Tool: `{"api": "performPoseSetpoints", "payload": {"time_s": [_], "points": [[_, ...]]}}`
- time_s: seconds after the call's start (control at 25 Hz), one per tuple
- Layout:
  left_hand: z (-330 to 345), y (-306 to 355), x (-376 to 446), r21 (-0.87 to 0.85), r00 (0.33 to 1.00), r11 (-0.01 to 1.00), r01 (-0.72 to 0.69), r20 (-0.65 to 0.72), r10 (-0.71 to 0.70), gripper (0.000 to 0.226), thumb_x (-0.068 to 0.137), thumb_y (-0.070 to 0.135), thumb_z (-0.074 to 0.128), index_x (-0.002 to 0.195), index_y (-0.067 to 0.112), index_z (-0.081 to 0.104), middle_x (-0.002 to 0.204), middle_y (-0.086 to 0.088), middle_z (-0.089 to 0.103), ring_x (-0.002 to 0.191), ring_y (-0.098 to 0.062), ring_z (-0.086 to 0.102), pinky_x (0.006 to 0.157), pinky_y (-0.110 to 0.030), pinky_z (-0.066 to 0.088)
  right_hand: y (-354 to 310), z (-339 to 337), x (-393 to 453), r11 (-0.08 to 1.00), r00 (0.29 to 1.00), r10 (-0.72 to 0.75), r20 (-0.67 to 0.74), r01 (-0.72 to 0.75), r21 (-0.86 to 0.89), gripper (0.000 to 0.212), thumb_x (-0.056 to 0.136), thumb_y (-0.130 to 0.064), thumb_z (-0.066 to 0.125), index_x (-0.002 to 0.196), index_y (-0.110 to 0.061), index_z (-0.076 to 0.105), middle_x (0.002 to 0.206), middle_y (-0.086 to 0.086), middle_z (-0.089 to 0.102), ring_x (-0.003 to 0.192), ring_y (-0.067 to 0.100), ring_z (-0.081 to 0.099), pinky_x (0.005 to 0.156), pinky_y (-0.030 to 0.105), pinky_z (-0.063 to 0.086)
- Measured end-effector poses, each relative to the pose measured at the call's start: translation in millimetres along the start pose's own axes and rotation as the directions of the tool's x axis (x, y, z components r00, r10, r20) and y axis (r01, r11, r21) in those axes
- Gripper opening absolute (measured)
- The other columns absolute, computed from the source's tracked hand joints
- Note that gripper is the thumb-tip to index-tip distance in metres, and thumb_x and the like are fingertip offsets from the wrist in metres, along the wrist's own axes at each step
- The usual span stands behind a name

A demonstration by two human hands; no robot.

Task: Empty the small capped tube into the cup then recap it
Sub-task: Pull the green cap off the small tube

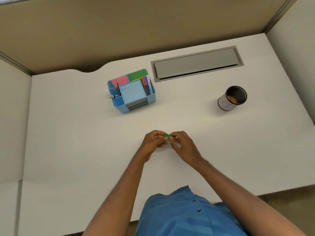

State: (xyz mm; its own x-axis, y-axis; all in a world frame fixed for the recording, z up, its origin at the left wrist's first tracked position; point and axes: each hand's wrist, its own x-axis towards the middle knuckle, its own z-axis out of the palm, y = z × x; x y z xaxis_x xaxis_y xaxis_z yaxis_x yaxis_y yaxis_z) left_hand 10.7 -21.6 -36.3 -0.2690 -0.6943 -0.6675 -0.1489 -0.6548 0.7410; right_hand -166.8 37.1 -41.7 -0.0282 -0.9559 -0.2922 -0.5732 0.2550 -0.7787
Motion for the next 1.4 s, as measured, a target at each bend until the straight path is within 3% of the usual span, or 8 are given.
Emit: {"api": "performPoseSetpoints", "payload": {"time_s": [0.16,0.36,0.68,0.92,1.08,1.28,1.4], "points": [[2,7,-17,-0.059,0.993,0.998,-0.036,0.111,0.042,0.030,0.092,0.013,0.075,0.121,0.010,0.070,0.109,-0.015,0.080,0.096,-0.024,0.078,0.081,-0.027,0.062,-14,-12,-12,0.996,0.998,-0.047,-0.049,0.051,0.068,0.033,0.092,-0.020,0.076,0.123,-0.021,0.064,0.116,-0.005,0.065,0.102,0.008,0.065,0.087,0.021,0.056],[6,12,-32,-0.109,0.986,0.989,-0.104,0.120,0.117,0.023,0.091,0.016,0.078,0.114,0.014,0.077,0.107,-0.011,0.081,0.101,-0.026,0.078,0.086,-0.031,0.063,-28,-25,-26,0.991,0.992,-0.083,-0.094,0.092,0.096,0.035,0.089,-0.017,0.079,0.122,-0.018,0.066,0.112,-0.004,0.066,0.097,0.006,0.065,0.082,0.010,0.053],[11,21,-44,-0.076,0.979,0.983,-0.166,0.108,0.174,0.018,0.087,0.012,0.080,0.105,0.015,0.081,0.101,-0.009,0.083,0.097,-0.026,0.079,0.082,-0.029,0.064,-37,-43,-35,0.991,0.990,-0.116,-0.083,0.121,0.058,0.031,0.087,-0.018,0.081,0.117,-0.015,0.071,0.104,-0.004,0.069,0.094,0.009,0.066,0.082,0.017,0.056],[27,19,-47,-0.053,0.982,0.980,-0.189,0.005,0.190,0.018,0.088,0.009,0.079,0.106,0.011,0.079,0.096,-0.003,0.083,0.092,-0.022,0.080,0.078,-0.027,0.063,-40,-43,-40,0.993,0.985,-0.105,-0.137,0.112,0.039,0.029,0.088,-0.016,0.080,0.115,-0.014,0.071,0.101,-0.002,0.067,0.092,0.011,0.066,0.080,0.020,0.057],[25,20,-47,-0.045,0.984,0.984,-0.174,0.036,0.176,0.020,0.090,0.009,0.077,0.110,0.008,0.079,0.103,-0.011,0.081,0.095,-0.026,0.080,0.085,-0.033,0.065,-37,-52,-39,0.991,0.989,-0.126,-0.078,0.129,0.026,0.030,0.090,-0.018,0.078,0.119,-0.017,0.071,0.102,-0.003,0.066,0.092,0.009,0.065,0.082,0.022,0.056],[36,22,-50,-0.046,0.982,0.981,-0.187,-0.019,0.186,0.021,0.088,0.007,0.079,0.109,0.008,0.079,0.103,-0.013,0.081,0.095,-0.027,0.080,0.083,-0.031,0.065,-38,-50,-44,0.992,0.980,-0.120,-0.161,0.125,0.021,0.028,0.088,-0.015,0.080,0.114,-0.016,0.071,0.101,-0.002,0.066,0.091,0.010,0.066,0.081,0.023,0.058],[37,23,-50,-0.034,0.983,0.982,-0.184,-0.002,0.184,0.021,0.089,0.009,0.078,0.110,0.008,0.079,0.104,-0.012,0.081,0.095,-0.026,0.080,0.086,-0.033,0.065,-35,-55,-44,0.991,0.982,-0.125,-0.138,0.130,0.022,0.030,0.089,-0.017,0.079,0.118,-0.017,0.071,0.102,-0.003,0.066,0.092,0.010,0.065,0.082,0.023,0.057]]}}
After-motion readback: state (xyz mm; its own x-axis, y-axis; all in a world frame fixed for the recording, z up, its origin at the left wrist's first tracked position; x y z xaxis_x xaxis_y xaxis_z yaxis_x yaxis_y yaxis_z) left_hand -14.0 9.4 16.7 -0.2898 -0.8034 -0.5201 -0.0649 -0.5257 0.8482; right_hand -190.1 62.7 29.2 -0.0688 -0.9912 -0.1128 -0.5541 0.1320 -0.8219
